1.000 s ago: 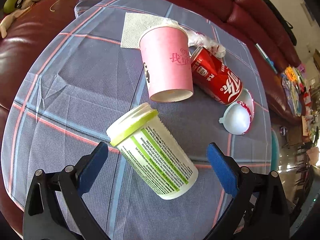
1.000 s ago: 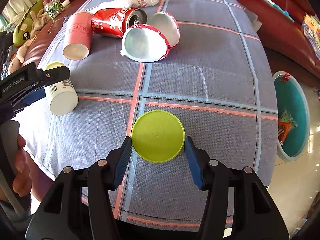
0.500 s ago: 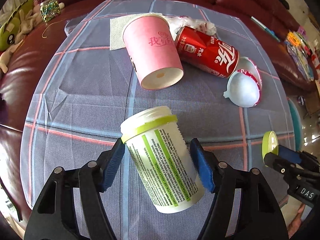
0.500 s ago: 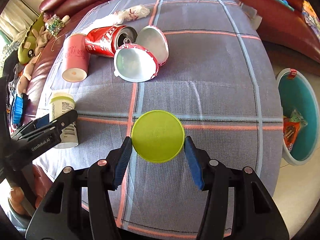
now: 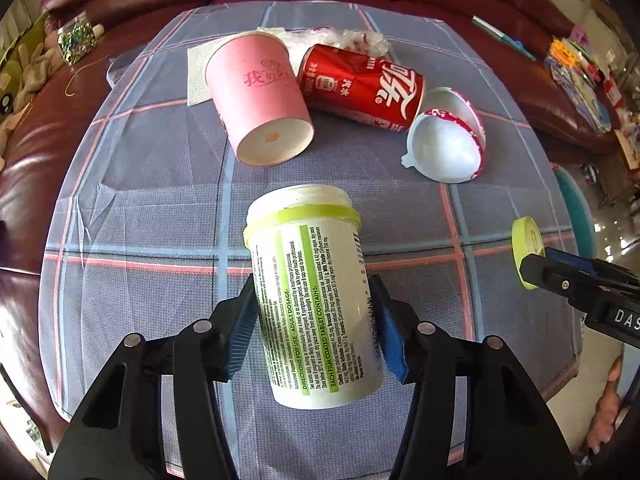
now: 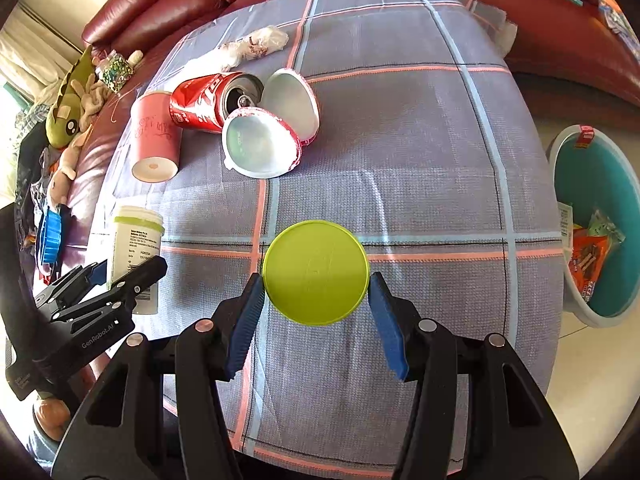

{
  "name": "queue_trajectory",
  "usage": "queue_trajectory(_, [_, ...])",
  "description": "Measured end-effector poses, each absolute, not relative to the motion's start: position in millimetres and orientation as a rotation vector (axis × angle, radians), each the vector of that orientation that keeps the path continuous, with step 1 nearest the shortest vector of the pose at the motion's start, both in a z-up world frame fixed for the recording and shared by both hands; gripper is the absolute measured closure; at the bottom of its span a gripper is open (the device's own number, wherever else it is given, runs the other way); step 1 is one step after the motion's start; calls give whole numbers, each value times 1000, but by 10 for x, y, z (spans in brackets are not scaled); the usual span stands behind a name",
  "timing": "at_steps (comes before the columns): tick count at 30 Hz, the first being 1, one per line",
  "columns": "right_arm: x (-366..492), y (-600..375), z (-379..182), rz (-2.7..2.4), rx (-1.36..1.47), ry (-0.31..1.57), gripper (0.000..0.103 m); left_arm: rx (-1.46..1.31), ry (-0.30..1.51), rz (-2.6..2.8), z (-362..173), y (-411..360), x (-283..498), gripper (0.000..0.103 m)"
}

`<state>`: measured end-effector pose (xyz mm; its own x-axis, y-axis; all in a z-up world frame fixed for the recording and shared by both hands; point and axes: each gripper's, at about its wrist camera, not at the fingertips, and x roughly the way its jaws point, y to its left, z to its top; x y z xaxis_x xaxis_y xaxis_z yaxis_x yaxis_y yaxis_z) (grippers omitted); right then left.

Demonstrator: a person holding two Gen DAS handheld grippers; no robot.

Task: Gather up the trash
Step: 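Carry lid and pill bottle over the bin and open both tools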

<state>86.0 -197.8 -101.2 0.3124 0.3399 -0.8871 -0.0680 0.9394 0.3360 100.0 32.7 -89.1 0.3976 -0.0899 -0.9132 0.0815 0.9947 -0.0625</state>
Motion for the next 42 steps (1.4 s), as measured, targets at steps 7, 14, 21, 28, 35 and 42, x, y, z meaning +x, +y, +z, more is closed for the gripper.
queue_trajectory(7, [854, -2306, -896, 252, 331, 1183, 52, 38, 1125, -176, -701, -17, 1023, 48])
queue_trajectory(14, [836, -2869, -734, 180, 403, 1113, 52, 99, 1083, -291, -481, -596, 1111, 48])
queue_trajectory(21, [732, -3675, -595, 64, 496, 1024, 52, 179, 1055, -462, -321, -1402, 1223, 48])
queue_trajectory(28, [580, -4517, -596, -74, 586, 972, 52, 258, 1057, -612, -341, -2265, 1320, 48])
queue_trajectory(35, [514, -4959, -783, -142, 645, 992, 52, 316, 1091, -708, -515, -2954, 1421, 48])
queue_trajectory(42, [503, -5203, -955, -182, 676, 1031, 52, 354, 1132, -763, -738, -3436, 1509, 48])
